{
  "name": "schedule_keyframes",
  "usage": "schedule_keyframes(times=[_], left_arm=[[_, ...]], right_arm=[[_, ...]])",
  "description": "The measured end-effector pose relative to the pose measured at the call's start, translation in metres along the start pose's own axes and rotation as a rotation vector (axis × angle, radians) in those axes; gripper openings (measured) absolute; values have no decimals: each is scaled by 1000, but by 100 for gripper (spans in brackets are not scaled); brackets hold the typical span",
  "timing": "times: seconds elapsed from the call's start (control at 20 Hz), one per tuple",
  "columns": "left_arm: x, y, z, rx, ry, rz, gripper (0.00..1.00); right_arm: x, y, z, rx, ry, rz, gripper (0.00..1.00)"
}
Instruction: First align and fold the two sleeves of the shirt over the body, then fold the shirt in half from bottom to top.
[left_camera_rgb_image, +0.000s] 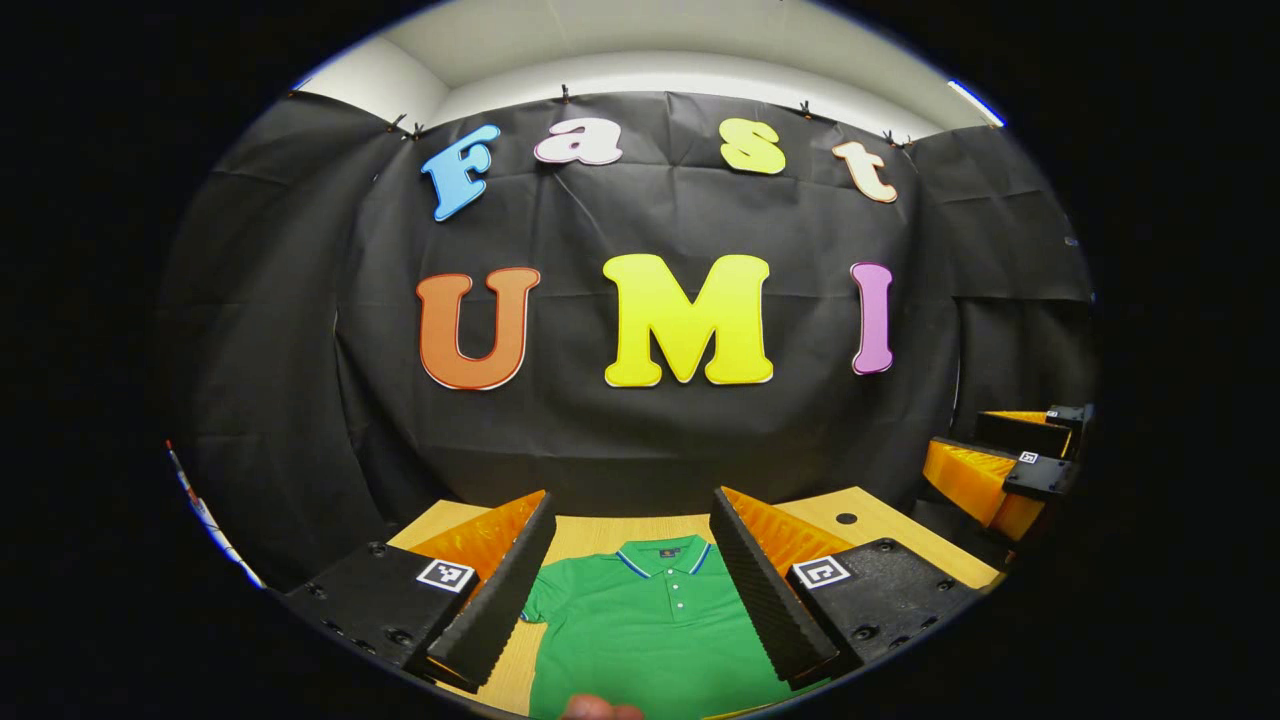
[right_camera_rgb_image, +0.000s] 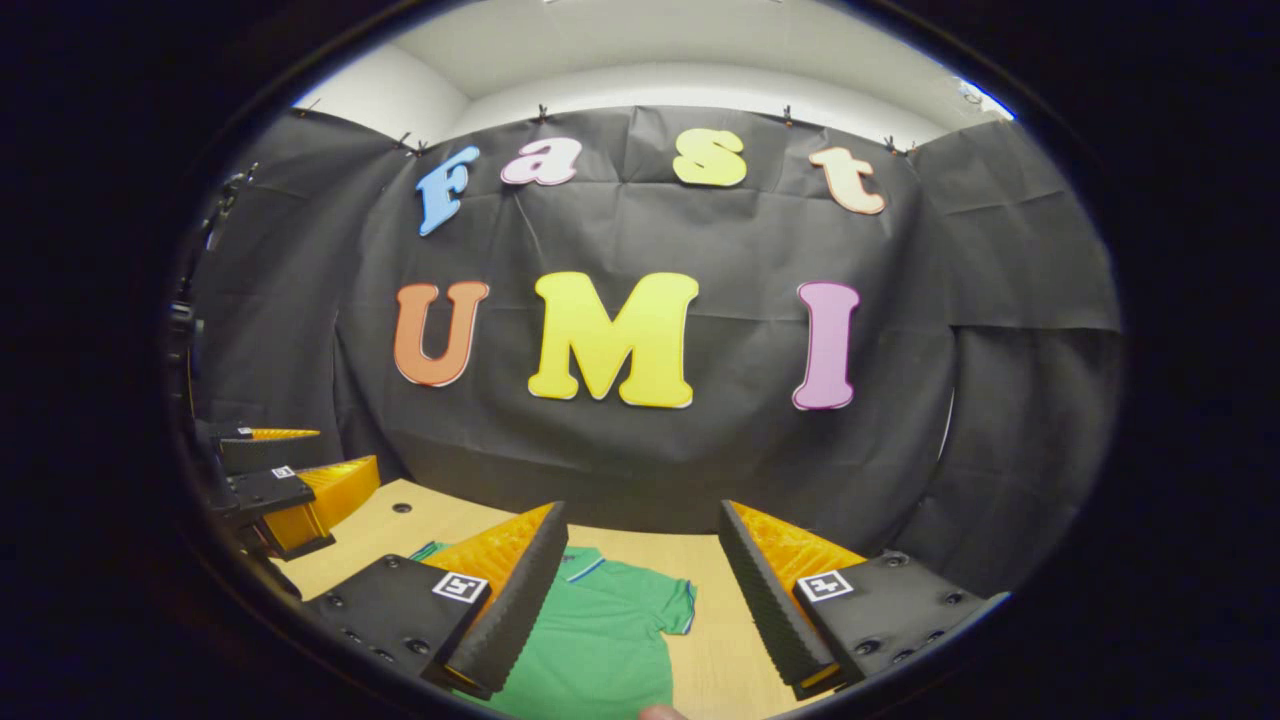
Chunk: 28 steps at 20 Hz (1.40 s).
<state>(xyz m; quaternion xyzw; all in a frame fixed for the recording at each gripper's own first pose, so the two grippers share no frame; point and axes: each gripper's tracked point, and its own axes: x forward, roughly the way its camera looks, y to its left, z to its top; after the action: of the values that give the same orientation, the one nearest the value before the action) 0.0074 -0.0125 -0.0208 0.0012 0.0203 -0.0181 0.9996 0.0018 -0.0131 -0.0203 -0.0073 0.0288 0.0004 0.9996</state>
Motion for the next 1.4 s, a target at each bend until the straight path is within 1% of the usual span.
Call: schedule_keyframes(times=[0.1, 0.2, 0.3, 0.45, 0.55, 0.65, 0.7, 0.8, 0.9, 0.95, 1.05, 1.2, 1.3, 1.35, 1.4], left_arm=[[0, -2, -7, 6, 15, 0, 99], [2, -5, -13, 10, 29, 1, 99], [3, -5, -19, 12, 45, 8, 99], [6, -5, -24, 28, 62, 23, 100], [8, -2, -27, 51, 67, 41, 99], [12, -2, -34, 58, 84, 54, 99], [14, -2, -37, 59, 90, 64, 100], [19, -4, -38, 54, 93, 75, 99], [23, -5, -44, 54, 108, 86, 100], [25, -7, -45, 54, 113, 90, 100], [29, -8, -51, 53, 130, 97, 100], [33, -10, -59, 50, 158, 112, 100], [35, -11, -62, 57, 167, 117, 100], [35, -12, -65, 61, 174, 121, 100], [34, -12, -69, 61, 184, 124, 100]], right_arm=[[5, -3, -16, 0, 42, 13, 96], [14, -3, -38, 4, 104, 48, 95], [26, -10, -58, 16, 161, 67, 95], [58, -28, -91, 9, 242, 78, 96], [83, -39, -113, 29, 299, 85, 96], [110, -51, -136, 58, 349, 76, 94], [123, -57, -151, 71, 381, 73, 96], [149, -65, -180, 93, 448, 63, 94], [174, -73, -207, 111, 509, 50, 96], [184, -77, -220, 121, 533, 39, 95], [205, -87, -245, 131, 567, 17, 98], [231, -96, -279, 117, 606, -6, 95], [242, -93, -298, 114, 632, 4, 96], [247, -91, -306, 117, 646, 11, 95], [252, -88, -313, 120, 658, 16, 96]])
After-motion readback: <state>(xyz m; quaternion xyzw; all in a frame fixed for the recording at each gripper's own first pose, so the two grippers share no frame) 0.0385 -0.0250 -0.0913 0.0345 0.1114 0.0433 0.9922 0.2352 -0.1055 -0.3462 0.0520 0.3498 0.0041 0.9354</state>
